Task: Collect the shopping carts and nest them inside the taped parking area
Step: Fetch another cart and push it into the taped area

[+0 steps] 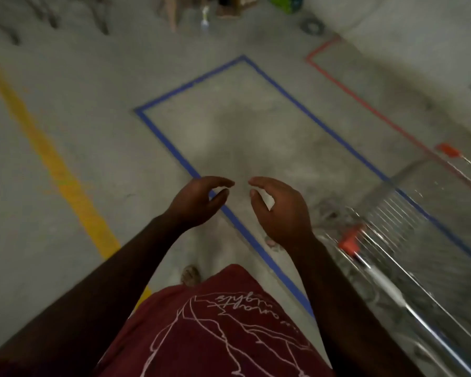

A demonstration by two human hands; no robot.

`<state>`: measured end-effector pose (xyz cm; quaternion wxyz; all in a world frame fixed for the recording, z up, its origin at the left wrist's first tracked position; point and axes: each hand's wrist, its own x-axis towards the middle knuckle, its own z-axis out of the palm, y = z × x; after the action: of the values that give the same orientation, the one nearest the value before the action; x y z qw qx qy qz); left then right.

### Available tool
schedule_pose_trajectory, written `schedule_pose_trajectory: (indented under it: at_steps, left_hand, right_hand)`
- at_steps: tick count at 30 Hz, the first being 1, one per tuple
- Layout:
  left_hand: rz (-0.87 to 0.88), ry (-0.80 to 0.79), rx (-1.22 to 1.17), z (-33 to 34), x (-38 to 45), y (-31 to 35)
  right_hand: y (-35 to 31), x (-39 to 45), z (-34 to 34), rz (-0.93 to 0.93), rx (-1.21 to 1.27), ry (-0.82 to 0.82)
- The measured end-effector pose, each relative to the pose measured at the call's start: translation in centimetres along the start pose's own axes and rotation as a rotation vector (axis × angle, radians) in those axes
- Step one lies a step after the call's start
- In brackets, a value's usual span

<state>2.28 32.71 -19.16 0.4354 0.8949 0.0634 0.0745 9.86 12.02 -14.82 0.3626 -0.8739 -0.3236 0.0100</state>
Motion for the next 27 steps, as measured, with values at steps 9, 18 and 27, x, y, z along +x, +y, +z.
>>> schedule_pose_trajectory:
  at_steps: [9,18,27]
  left_hand:
    - [-0.278,0.213,-0.05,-12.4,-2.5,-11.5]
    - [-0.417,0.331,-0.076,-24.1,2.8,-23.2]
    - [-0.459,0.449,-0.067,-38.9,15.6,-33.0]
  right_hand:
    - [-8.2,13.2,13.5,-0.148,0.071,-0.269]
    - [-11.5,28.6,26.7,-0.214,0.184,-0.332]
    - [-18.7,49.1,36.5,-0.274,0.192,-0.418]
